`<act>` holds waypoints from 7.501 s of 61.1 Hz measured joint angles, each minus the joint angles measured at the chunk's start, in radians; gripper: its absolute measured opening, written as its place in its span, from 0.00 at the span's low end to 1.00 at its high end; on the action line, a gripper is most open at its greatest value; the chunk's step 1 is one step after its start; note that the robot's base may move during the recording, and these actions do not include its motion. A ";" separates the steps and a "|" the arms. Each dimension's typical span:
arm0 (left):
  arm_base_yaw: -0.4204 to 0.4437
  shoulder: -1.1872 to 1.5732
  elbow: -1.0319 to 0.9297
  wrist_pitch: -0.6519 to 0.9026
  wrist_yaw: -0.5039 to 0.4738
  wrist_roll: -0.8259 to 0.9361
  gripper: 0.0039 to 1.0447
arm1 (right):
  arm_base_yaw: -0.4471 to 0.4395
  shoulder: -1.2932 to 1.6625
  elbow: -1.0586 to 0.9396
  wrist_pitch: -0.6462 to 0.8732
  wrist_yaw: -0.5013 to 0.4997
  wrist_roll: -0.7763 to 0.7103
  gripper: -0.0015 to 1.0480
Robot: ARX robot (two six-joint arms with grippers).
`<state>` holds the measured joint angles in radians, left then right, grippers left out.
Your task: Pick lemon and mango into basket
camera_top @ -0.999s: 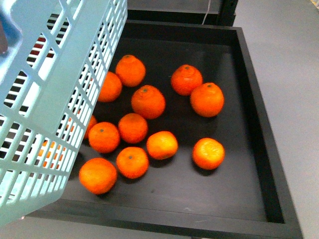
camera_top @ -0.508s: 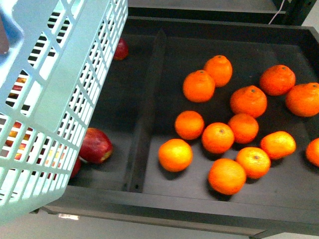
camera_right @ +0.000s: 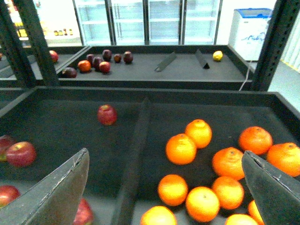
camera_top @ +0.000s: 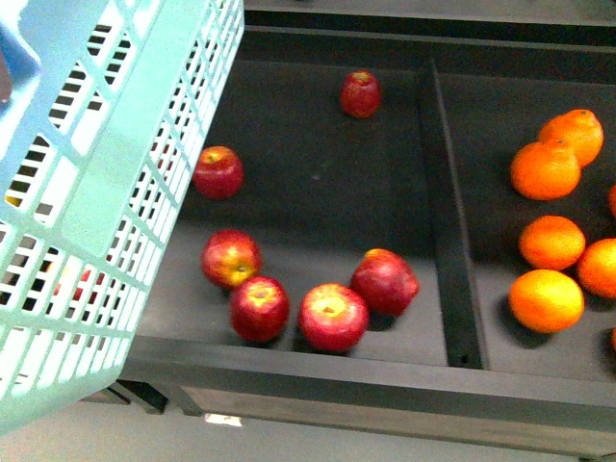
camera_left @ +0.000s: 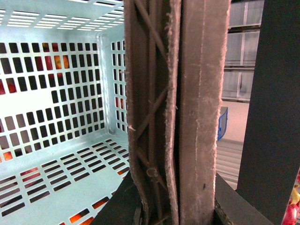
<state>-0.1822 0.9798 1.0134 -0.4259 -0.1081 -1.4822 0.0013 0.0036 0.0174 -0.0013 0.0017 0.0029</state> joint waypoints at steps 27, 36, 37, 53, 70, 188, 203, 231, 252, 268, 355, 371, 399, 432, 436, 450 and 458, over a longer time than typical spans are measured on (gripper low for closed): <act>0.000 0.001 0.000 0.000 0.002 0.000 0.18 | 0.000 0.000 0.000 0.000 -0.002 0.000 0.92; 0.000 0.000 0.000 0.000 -0.001 0.000 0.18 | 0.000 0.000 0.000 0.000 0.000 0.000 0.92; 0.000 0.000 0.000 0.000 -0.001 0.000 0.18 | 0.000 -0.001 0.000 0.000 0.001 0.000 0.92; 0.000 0.002 0.000 0.000 -0.004 0.000 0.18 | 0.000 0.000 0.000 0.000 0.001 0.000 0.92; 0.000 0.002 0.000 0.000 -0.002 -0.001 0.18 | 0.000 0.000 0.000 0.000 0.000 0.000 0.92; -0.401 0.620 0.459 -0.059 0.342 0.648 0.18 | -0.002 -0.001 0.000 0.000 -0.002 0.000 0.92; -0.399 0.620 0.459 -0.059 0.345 0.654 0.18 | -0.348 0.546 0.227 -0.104 -0.246 0.268 0.92; -0.399 0.620 0.459 -0.059 0.343 0.652 0.18 | -0.431 1.804 0.794 0.293 -0.098 0.406 0.92; -0.399 0.620 0.459 -0.059 0.344 0.652 0.18 | -0.400 2.246 1.125 0.132 -0.035 0.567 0.92; -0.399 0.620 0.459 -0.059 0.344 0.652 0.18 | -0.388 2.388 1.224 0.109 -0.030 0.619 0.92; -0.399 0.619 0.459 -0.059 0.344 0.652 0.18 | -0.343 2.660 1.611 -0.067 0.018 0.653 0.92; -0.399 0.620 0.459 -0.059 0.344 0.652 0.18 | -0.354 2.664 1.603 -0.052 0.008 0.652 0.60; -0.399 0.620 0.459 -0.059 0.344 0.652 0.18 | -0.395 2.375 1.295 0.117 -0.146 0.584 0.57; -0.399 0.620 0.459 -0.059 0.344 0.652 0.18 | -0.252 1.382 0.849 0.083 -0.349 0.516 0.57; -0.399 0.620 0.459 -0.059 0.344 0.652 0.18 | -0.191 1.316 0.835 0.060 -0.323 0.514 0.57; -0.399 0.620 0.459 -0.059 0.344 0.652 0.18 | 0.045 1.181 0.821 0.061 -0.182 0.482 0.57; -0.399 0.620 0.459 -0.059 0.344 0.652 0.18 | 0.166 1.211 0.821 0.088 -0.130 0.475 0.57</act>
<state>-0.5816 1.5993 1.4727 -0.4850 0.2359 -0.8299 0.1677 1.2148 0.8383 0.0868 -0.1287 0.4774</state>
